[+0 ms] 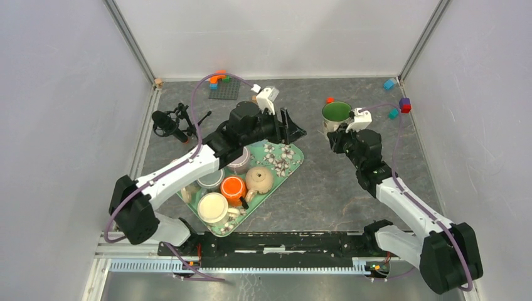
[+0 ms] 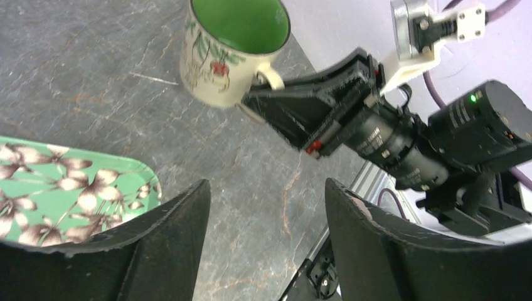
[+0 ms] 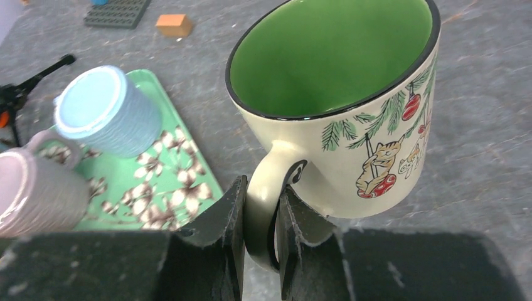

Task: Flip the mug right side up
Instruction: Place the cup at the corner of the board, then turn over the cup on the tray.

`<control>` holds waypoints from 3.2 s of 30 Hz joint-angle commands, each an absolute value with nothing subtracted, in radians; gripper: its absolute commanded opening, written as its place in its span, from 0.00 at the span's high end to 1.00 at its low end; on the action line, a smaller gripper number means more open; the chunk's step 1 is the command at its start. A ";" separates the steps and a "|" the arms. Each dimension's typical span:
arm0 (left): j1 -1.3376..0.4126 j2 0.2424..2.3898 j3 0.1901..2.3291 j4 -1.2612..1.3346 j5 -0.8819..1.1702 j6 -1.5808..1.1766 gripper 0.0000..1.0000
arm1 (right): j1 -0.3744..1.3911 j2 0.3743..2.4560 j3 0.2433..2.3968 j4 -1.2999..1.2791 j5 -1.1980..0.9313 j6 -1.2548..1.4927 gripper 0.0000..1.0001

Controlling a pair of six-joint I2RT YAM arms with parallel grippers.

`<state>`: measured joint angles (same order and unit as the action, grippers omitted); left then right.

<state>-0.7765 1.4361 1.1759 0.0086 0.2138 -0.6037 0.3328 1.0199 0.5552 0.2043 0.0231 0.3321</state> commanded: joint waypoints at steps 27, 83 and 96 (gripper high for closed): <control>-0.778 1.097 1.049 -0.296 0.216 -0.483 0.00 | 0.006 1.545 0.739 0.886 -0.076 0.392 1.00; -0.777 1.037 0.895 -0.418 0.128 -0.553 0.00 | 0.343 1.097 0.490 0.084 0.163 0.462 0.09; -0.808 1.077 0.808 -0.506 0.113 -0.557 0.00 | 0.615 0.796 0.430 -0.281 0.067 0.490 0.03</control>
